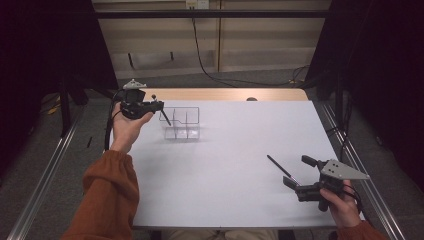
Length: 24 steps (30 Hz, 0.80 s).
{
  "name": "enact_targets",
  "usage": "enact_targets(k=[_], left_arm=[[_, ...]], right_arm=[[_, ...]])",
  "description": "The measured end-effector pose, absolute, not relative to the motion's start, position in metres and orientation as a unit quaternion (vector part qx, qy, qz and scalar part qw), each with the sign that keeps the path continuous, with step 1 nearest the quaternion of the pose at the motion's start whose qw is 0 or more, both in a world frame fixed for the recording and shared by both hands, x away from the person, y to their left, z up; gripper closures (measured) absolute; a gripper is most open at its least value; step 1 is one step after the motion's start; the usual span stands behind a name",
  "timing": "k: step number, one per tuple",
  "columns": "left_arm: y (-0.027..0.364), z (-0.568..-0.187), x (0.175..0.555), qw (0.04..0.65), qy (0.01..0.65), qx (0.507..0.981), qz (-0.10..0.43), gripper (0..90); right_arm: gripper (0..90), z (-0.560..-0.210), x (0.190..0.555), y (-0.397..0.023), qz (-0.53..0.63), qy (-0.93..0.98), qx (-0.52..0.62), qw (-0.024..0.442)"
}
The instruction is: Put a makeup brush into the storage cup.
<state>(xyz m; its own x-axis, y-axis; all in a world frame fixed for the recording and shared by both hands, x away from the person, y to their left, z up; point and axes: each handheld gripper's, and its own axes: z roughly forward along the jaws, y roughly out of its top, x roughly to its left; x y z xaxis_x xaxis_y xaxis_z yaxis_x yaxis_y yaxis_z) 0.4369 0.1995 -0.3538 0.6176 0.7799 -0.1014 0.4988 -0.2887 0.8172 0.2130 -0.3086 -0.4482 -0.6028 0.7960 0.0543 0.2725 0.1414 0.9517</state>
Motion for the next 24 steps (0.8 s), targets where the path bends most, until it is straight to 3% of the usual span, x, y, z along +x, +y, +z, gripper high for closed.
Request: enact_targets(k=[24], left_arm=[[0.195, -0.370, 0.439, 0.437, 0.414, 0.783, 0.153, 83.4]], right_arm=[[0.1, -0.449, 0.213, -0.309, 0.537, 0.717, 0.372, 0.244]])
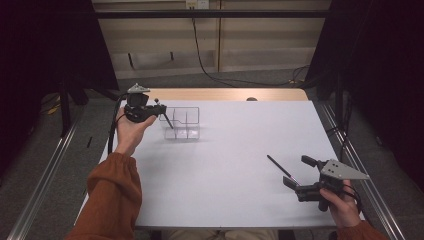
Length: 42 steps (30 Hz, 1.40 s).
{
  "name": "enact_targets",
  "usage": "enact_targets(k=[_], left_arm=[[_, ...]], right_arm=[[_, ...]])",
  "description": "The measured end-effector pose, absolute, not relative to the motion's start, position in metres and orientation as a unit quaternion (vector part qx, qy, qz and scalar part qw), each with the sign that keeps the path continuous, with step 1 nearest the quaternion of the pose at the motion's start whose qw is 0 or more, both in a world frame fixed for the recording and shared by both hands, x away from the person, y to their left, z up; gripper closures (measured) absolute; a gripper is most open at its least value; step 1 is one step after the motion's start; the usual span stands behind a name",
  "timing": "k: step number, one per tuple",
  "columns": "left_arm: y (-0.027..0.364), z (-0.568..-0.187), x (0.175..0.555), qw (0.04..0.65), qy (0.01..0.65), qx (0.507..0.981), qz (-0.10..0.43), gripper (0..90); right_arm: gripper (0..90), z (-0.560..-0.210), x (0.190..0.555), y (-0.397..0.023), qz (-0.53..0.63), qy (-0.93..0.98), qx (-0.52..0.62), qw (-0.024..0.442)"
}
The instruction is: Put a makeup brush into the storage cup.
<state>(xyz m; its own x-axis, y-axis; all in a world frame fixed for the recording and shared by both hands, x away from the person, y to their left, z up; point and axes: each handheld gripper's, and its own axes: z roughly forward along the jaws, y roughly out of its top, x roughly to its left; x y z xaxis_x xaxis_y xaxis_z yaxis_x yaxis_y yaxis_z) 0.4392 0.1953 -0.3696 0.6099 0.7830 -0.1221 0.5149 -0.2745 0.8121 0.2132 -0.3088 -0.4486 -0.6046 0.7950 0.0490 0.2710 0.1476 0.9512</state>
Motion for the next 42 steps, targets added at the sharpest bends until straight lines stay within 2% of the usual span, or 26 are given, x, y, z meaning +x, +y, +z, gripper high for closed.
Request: enact_targets(k=[5, 11, 21, 30, 42], left_arm=[[0.196, -0.374, 0.440, 0.441, 0.411, 0.783, 0.153, 74.6], [0.198, -0.377, 0.440, 0.443, 0.417, 0.775, 0.170, 46.7], [0.203, -0.377, 0.436, 0.466, 0.432, 0.751, 0.180, 16.1], [0.209, -0.380, 0.427, 0.479, 0.429, 0.741, 0.194, 6.7], [0.223, -0.382, 0.411, 0.500, 0.414, 0.734, 0.200, 3.9]], right_arm=[[0.1, -0.449, 0.213, -0.309, 0.537, 0.717, 0.372, 0.244], [0.1, -0.449, 0.213, -0.309, 0.537, 0.717, 0.371, 0.244], [0.1, -0.448, 0.213, -0.309, 0.538, 0.717, 0.371, 0.243], [0.1, -0.448, 0.213, -0.309, 0.541, 0.714, 0.373, 0.242], [0.1, -0.448, 0.213, -0.310, 0.542, 0.713, 0.374, 0.243]])
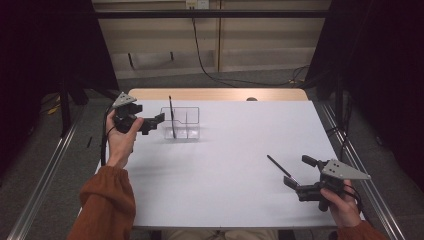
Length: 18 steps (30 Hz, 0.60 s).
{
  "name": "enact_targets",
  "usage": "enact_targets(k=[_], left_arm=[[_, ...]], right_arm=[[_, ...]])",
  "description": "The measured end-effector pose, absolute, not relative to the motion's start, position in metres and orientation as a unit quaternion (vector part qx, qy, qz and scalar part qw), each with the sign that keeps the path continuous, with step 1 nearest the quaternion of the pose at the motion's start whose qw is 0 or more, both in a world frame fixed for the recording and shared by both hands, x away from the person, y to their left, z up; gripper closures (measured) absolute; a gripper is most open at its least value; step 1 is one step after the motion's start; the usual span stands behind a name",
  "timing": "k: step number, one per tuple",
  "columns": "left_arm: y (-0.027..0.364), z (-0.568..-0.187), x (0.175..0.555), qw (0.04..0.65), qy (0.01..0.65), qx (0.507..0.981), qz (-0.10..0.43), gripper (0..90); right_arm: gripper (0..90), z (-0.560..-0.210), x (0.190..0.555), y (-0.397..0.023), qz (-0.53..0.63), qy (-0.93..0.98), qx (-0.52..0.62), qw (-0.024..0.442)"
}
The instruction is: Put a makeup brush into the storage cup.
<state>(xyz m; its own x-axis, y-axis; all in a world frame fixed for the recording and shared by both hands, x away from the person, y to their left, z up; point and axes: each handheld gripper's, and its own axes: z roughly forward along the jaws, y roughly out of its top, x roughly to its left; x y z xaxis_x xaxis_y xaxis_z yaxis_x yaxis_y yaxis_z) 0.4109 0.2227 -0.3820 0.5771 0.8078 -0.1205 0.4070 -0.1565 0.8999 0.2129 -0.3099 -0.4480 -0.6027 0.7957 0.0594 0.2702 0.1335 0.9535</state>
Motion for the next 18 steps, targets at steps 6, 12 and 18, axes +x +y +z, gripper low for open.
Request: enact_targets(k=[6, 12, 18], left_arm=[[0.226, -0.382, 0.400, 0.504, 0.406, 0.733, 0.210, 3.7], [0.227, -0.381, 0.389, 0.513, 0.395, 0.730, 0.220, 4.0], [0.231, -0.385, 0.373, 0.523, 0.383, 0.726, 0.229, 3.5]], right_arm=[[0.1, -0.448, 0.213, -0.310, 0.541, 0.713, 0.374, 0.243], [0.1, -0.448, 0.213, -0.310, 0.542, 0.712, 0.375, 0.243], [0.0, -0.448, 0.213, -0.310, 0.543, 0.712, 0.374, 0.243]])
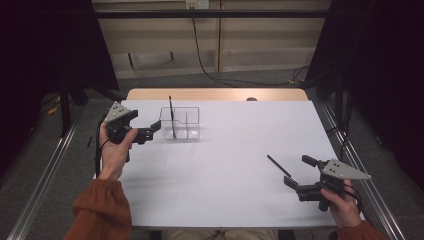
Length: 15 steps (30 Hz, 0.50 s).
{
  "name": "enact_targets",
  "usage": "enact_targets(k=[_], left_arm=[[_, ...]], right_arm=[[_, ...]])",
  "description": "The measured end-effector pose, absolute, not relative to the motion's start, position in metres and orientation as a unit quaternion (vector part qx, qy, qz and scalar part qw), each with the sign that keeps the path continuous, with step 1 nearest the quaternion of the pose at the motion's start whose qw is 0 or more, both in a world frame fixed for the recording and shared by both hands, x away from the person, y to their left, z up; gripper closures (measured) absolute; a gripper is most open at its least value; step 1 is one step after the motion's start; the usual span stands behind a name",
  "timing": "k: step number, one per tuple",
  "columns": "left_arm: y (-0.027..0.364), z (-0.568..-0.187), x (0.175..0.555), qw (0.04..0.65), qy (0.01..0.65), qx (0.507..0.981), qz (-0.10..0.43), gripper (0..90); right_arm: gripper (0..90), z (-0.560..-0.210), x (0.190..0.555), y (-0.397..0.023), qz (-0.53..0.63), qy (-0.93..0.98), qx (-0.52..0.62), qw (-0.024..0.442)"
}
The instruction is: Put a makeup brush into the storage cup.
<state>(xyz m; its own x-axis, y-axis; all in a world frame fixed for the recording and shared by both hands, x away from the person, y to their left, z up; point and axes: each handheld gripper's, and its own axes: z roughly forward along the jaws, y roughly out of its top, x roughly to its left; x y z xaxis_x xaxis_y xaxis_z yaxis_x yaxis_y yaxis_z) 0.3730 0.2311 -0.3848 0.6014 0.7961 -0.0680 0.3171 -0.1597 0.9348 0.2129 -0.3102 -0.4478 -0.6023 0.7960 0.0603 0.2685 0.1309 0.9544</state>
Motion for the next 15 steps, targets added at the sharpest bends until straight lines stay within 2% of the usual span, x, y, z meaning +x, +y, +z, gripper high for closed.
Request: enact_targets(k=[15], left_arm=[[0.240, -0.402, 0.335, 0.536, 0.372, 0.718, 0.242, 3.5]], right_arm=[[0.0, -0.448, 0.213, -0.310, 0.543, 0.712, 0.375, 0.243]])
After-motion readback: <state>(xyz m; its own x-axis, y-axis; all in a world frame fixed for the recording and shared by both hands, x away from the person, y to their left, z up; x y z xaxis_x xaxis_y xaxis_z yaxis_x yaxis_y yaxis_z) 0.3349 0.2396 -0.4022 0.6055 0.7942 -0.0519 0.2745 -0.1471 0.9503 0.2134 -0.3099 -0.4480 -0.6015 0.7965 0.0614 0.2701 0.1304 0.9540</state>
